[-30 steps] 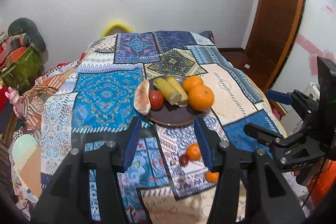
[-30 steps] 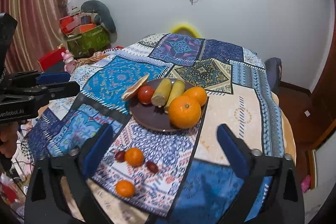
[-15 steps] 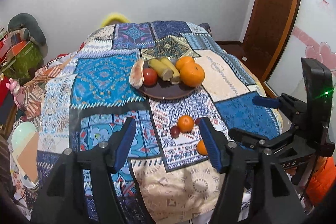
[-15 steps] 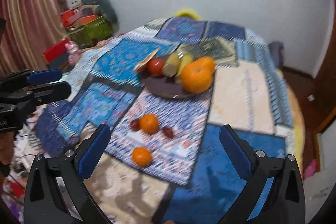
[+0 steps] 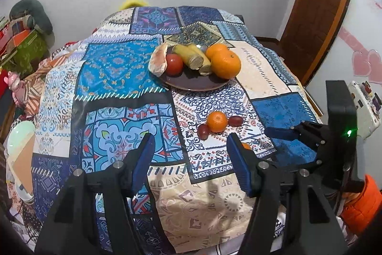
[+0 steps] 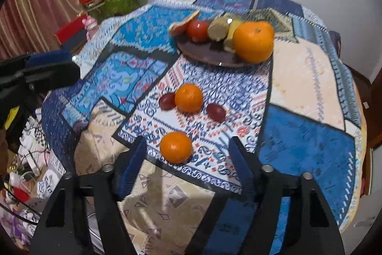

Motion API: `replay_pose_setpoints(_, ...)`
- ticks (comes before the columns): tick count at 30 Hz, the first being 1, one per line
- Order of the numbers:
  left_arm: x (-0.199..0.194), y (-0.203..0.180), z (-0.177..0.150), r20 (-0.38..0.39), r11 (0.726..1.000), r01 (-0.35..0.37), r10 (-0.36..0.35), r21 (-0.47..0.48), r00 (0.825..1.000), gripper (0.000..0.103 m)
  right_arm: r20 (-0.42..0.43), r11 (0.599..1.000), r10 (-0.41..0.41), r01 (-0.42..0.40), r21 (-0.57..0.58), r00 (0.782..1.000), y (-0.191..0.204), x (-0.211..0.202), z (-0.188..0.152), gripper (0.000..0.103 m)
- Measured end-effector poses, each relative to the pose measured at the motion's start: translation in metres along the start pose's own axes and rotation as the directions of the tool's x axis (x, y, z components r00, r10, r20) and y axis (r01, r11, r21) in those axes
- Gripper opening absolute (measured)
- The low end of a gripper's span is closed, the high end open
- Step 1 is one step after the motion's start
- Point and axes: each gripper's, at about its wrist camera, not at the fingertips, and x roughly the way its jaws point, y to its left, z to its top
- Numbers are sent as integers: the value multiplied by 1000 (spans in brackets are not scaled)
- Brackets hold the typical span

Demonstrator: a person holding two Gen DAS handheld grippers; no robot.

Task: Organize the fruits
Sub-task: 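Grasp a small orange with the left tool while the right tool grasps another small orange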

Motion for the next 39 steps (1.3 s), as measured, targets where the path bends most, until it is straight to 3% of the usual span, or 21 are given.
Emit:
replay_pose_setpoints(9, 22, 9, -1, -43, 1000, -14, 13, -28, 999, 51, -75, 1000, 31, -31, 6, 997, -1, 27, -1, 55)
replay_pose_setpoints(15, 36, 1, 3, -40, 999, -29, 30, 26, 999, 47, -73, 997, 83, -83, 3, 994, -2, 28, -2, 32)
replay_pose_setpoints(21, 58, -10, 12, -46, 998, -14, 17, 54, 999, 47, -12, 999, 33, -33, 4, 999, -16, 10, 4, 32)
replay_pose_setpoints(29, 98, -21, 19, -139, 996, 32, -20, 83, 990, 47, 67, 997, 0, -5, 76, 998, -53, -21, 13, 32)
replay_pose_setpoints(39, 131, -42, 25, -230, 988, 93, -63, 122, 971, 47, 81, 990, -15, 4, 139, 997, -77, -22, 16, 32)
